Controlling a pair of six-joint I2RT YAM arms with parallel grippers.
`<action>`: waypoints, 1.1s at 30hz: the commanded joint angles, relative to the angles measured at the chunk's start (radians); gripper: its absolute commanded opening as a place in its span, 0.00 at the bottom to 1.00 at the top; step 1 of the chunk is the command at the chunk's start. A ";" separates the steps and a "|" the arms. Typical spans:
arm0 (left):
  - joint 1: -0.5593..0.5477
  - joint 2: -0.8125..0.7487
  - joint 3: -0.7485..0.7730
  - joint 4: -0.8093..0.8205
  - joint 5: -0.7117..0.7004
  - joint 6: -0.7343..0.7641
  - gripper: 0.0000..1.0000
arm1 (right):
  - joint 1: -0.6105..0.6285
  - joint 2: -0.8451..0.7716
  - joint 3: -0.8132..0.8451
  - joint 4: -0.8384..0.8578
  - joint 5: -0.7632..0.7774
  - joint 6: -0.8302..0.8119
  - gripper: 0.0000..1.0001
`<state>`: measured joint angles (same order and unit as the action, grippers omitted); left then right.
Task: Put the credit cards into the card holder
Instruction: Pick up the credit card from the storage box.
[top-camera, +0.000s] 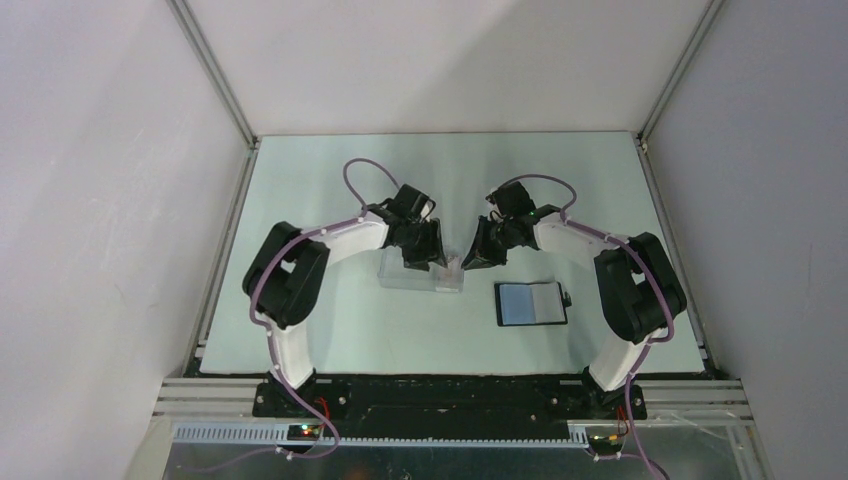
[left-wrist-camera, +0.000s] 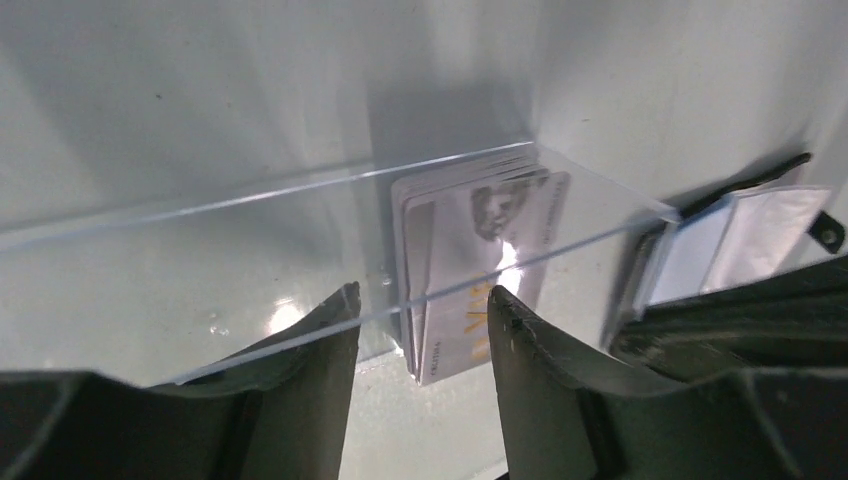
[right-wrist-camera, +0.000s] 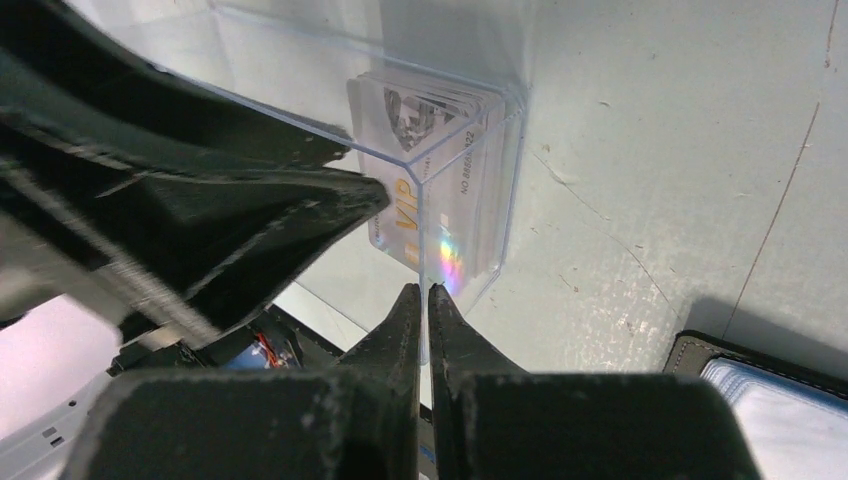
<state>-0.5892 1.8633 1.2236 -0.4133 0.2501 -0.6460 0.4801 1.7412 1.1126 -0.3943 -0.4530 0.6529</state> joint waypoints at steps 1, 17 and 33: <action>-0.022 0.052 0.028 -0.001 0.036 0.008 0.55 | 0.005 -0.017 0.047 -0.012 -0.015 -0.013 0.04; -0.049 0.013 -0.015 0.114 0.144 -0.071 0.53 | 0.006 -0.014 0.047 -0.016 -0.036 -0.009 0.04; -0.046 -0.103 -0.041 0.021 -0.057 -0.018 0.66 | 0.007 -0.021 0.047 -0.021 -0.036 -0.012 0.04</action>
<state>-0.6327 1.8469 1.1770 -0.3645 0.2573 -0.6884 0.4805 1.7412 1.1210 -0.4175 -0.4541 0.6525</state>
